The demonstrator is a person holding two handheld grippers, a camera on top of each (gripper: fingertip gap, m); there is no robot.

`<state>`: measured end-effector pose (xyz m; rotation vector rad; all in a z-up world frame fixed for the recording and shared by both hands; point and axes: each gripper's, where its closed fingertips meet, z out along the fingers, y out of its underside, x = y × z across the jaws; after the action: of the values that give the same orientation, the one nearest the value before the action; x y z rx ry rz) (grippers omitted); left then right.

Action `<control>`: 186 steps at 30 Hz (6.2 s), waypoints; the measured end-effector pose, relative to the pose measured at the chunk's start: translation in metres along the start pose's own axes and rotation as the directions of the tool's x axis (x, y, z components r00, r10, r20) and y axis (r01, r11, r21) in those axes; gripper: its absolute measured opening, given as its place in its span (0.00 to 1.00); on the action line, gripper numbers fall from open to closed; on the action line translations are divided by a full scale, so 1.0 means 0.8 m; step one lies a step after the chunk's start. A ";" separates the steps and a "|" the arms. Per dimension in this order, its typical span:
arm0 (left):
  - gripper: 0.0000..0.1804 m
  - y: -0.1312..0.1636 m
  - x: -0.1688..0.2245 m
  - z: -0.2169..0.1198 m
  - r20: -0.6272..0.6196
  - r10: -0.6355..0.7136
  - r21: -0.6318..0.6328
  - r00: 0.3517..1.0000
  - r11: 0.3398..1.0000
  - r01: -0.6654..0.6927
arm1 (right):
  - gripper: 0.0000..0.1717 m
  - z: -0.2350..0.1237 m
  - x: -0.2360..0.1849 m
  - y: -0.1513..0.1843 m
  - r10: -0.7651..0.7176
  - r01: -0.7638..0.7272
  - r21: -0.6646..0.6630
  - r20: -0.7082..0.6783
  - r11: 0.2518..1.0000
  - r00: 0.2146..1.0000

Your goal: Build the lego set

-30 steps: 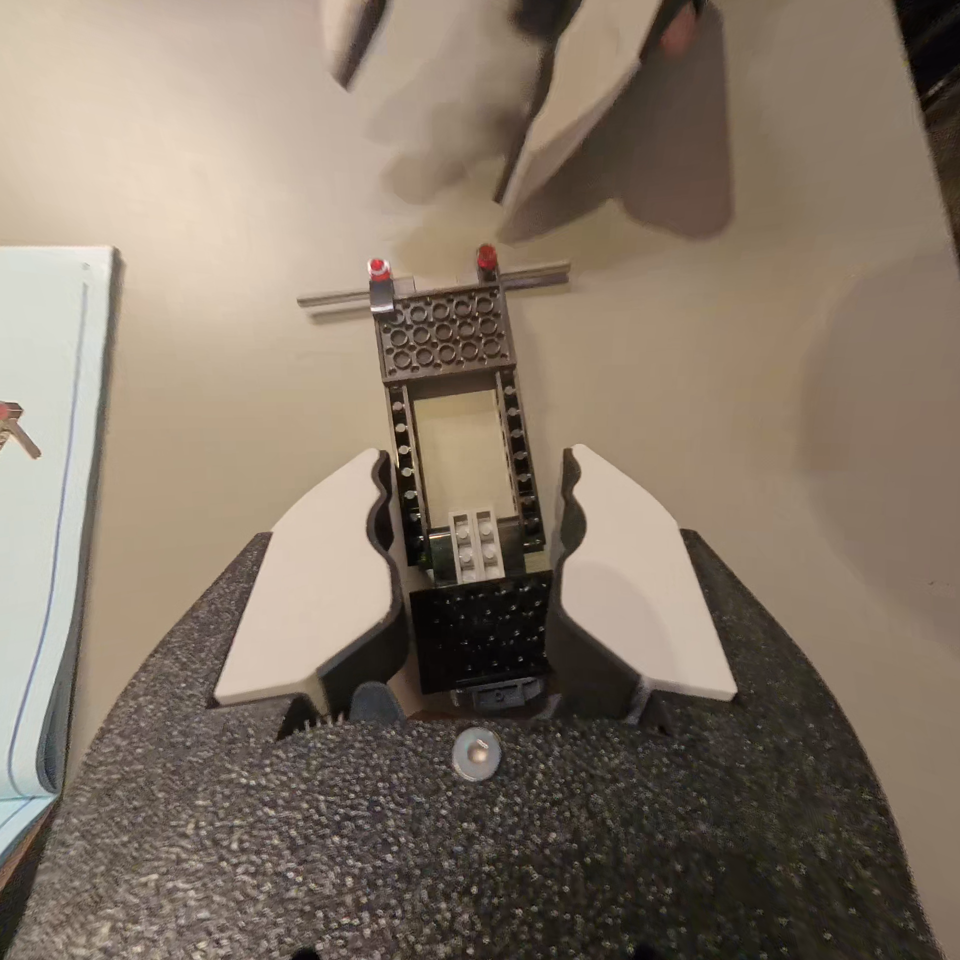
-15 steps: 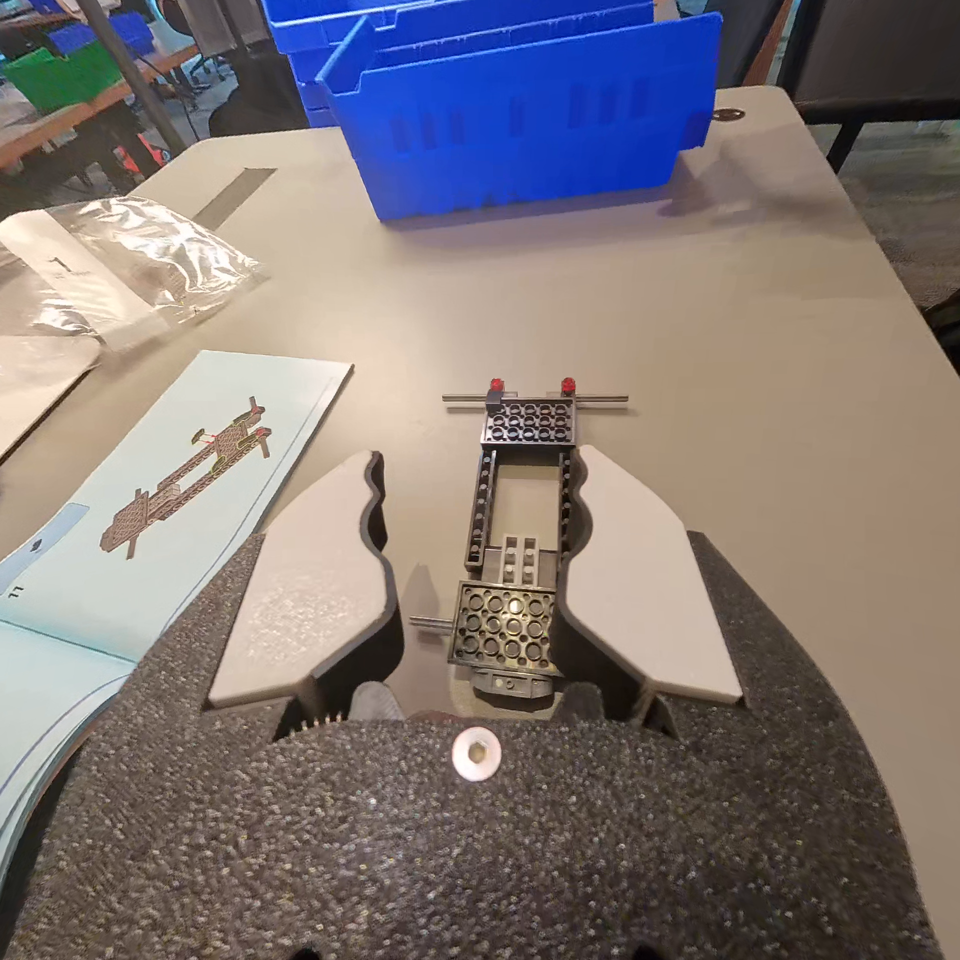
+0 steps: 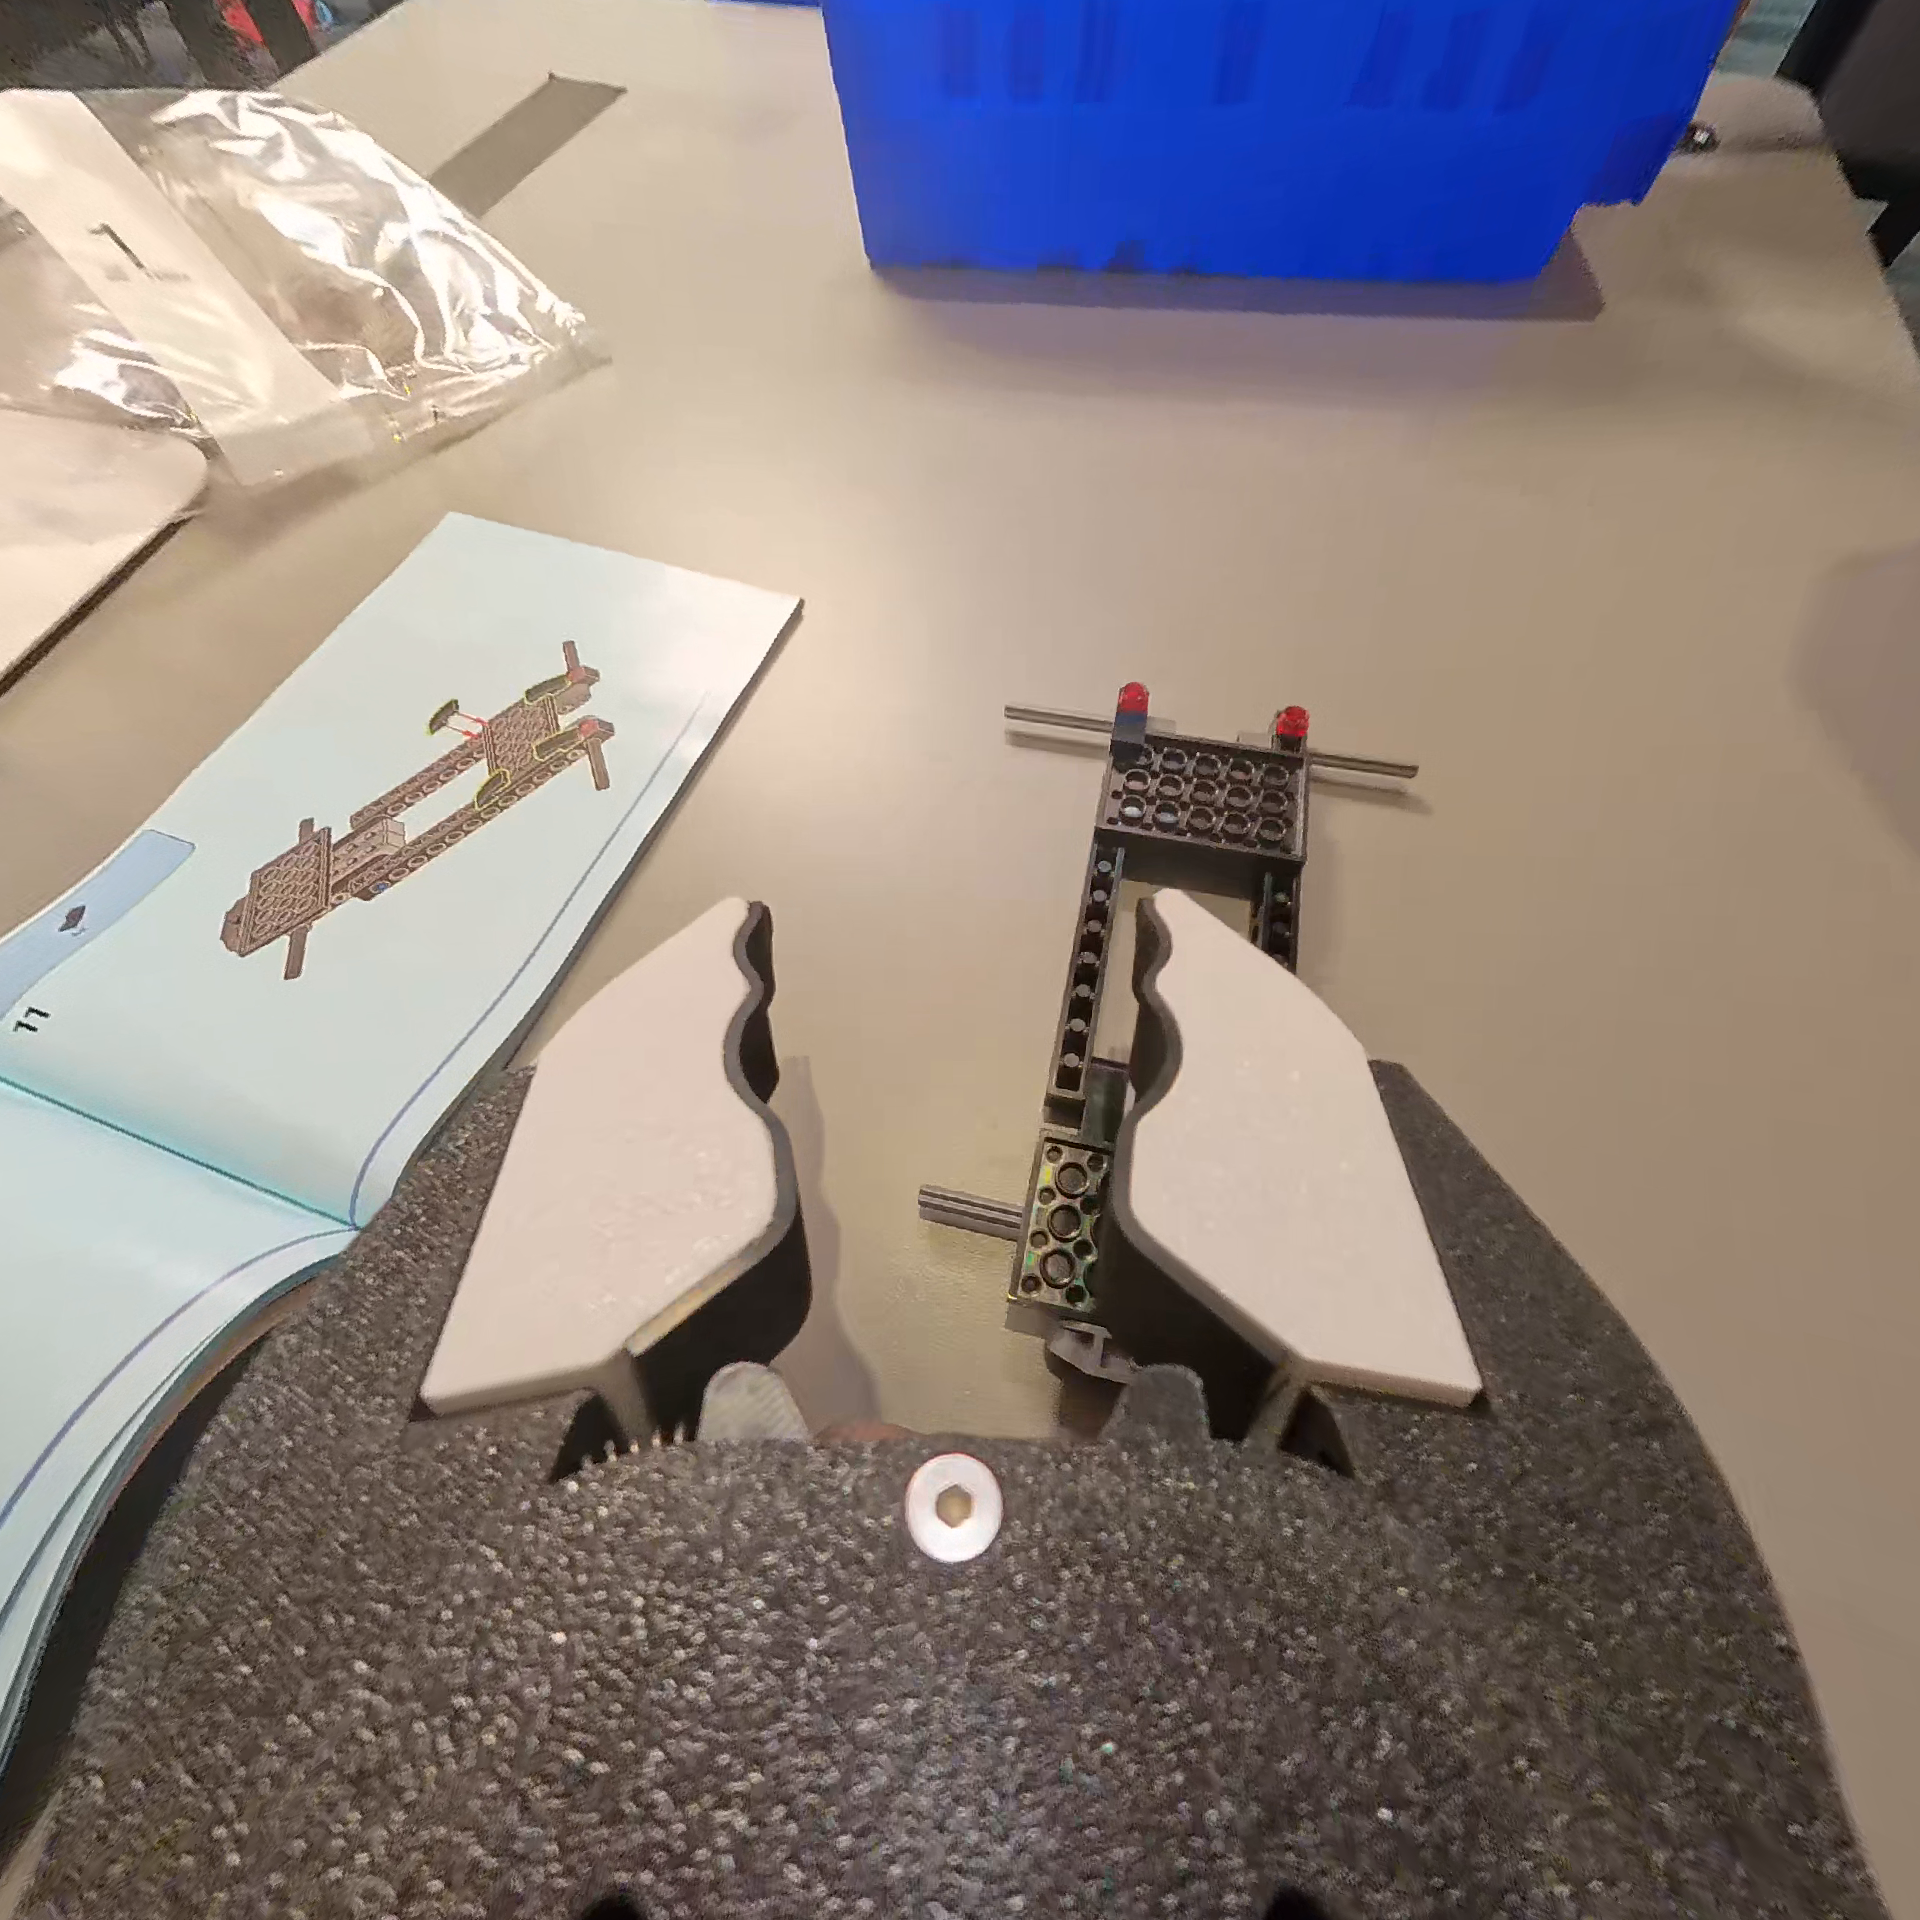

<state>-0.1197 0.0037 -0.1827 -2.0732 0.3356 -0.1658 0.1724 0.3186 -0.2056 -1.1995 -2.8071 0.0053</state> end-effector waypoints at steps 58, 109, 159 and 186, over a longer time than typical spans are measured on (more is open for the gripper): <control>0.17 -0.090 0.071 -0.018 0.203 0.273 0.397 0.940 0.855 -0.334 | 0.04 -0.104 -0.065 -0.490 -0.188 -0.875 0.476 0.855 -0.087 0.484; 0.09 -0.054 0.130 -0.009 -0.072 0.619 0.375 0.782 0.744 -0.554 | 0.08 -0.073 -0.139 -0.486 -0.224 -0.683 0.633 0.771 0.365 0.596; 0.04 -0.064 0.102 -0.006 -0.157 0.157 0.217 0.975 0.969 -0.121 | 0.16 -0.076 -0.098 -0.467 -0.096 -0.340 0.907 0.372 0.249 0.923; 0.04 -0.010 0.123 0.045 -0.208 0.406 -0.124 0.890 0.892 -0.436 | 0.07 -0.005 -0.116 -0.434 -0.128 0.061 0.788 0.023 0.612 0.992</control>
<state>-0.0155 0.0072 -0.1957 -2.0989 0.9300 -0.0577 -0.0135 0.0113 -0.1962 -0.8052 -2.3940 1.1774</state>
